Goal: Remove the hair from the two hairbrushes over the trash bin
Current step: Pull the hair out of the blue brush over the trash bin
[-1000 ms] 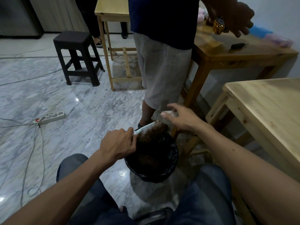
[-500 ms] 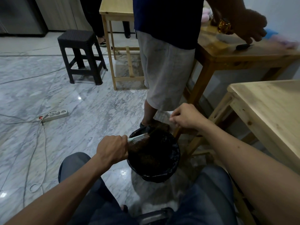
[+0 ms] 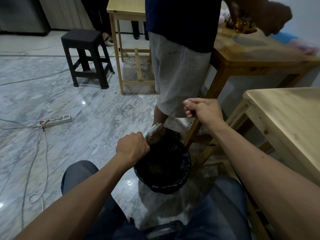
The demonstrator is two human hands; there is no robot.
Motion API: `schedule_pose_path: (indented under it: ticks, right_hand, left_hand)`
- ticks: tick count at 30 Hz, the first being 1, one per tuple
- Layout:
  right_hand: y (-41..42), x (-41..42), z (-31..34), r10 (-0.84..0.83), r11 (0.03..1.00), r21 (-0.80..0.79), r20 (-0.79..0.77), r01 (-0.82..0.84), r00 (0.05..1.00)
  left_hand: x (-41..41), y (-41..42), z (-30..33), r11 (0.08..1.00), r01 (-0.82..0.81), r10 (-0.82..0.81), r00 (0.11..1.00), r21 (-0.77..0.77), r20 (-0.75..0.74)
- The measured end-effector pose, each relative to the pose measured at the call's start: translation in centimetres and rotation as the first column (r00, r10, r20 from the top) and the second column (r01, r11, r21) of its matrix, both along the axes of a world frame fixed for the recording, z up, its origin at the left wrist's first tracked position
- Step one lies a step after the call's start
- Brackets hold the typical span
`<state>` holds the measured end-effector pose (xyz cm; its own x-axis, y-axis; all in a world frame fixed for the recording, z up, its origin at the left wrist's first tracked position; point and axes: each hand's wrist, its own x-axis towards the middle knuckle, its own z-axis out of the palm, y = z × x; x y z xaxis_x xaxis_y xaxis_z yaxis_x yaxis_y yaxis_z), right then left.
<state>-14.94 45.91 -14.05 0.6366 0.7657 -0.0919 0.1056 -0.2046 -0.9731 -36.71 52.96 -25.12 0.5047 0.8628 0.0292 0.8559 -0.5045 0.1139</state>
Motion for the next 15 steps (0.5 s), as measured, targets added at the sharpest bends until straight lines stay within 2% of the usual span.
schedule_pose_path:
  ticks: [2,3,4,6,7,8,11,15]
  right_hand:
    - [-0.3,0.2,-0.5,0.005,0.999,-0.050,-0.009,-0.005,1.000]
    - [-0.6,0.3,-0.9,0.067,0.985,-0.164,0.020,-0.063,0.998]
    - [-0.9,0.4,-1.3,0.169,0.934,-0.326,0.039,-0.147,0.985]
    - [-1.5,0.3,-2.2,0.356,0.735,-0.616,-0.007,-0.285,0.934]
    - [-1.7,0.2,-2.6,0.405,0.661,-0.688,-0.007,-0.298,0.914]
    - [-1.6,0.1,-3.1,0.425,0.641,-0.718,0.037,-0.272,0.905]
    - [-1.1,-0.1,-3.5,0.334,0.767,-0.623,0.185,-0.153,0.924]
    - [-0.3,-0.6,-3.7,0.219,0.864,-0.484,0.115,-0.138,0.969]
  left_hand:
    - [0.3,0.3,0.2,1.000,-0.029,0.029,0.999,-0.007,0.028]
    - [0.2,0.3,0.2,0.999,-0.039,0.039,0.998,0.015,0.041]
    - [0.2,0.2,0.2,0.998,-0.048,0.046,0.997,0.045,0.055]
    - [0.2,0.0,0.4,0.995,-0.047,0.040,0.996,0.089,0.077]
    - [0.2,-0.2,0.4,0.993,-0.039,0.029,0.996,0.107,0.089]
    - [0.2,-0.3,0.4,0.991,-0.028,0.016,0.995,0.128,0.100]
    - [0.2,-0.7,0.8,0.983,0.001,-0.023,0.993,0.184,0.117]
    - [0.3,-1.1,0.9,0.978,0.027,-0.059,0.987,0.205,0.151]
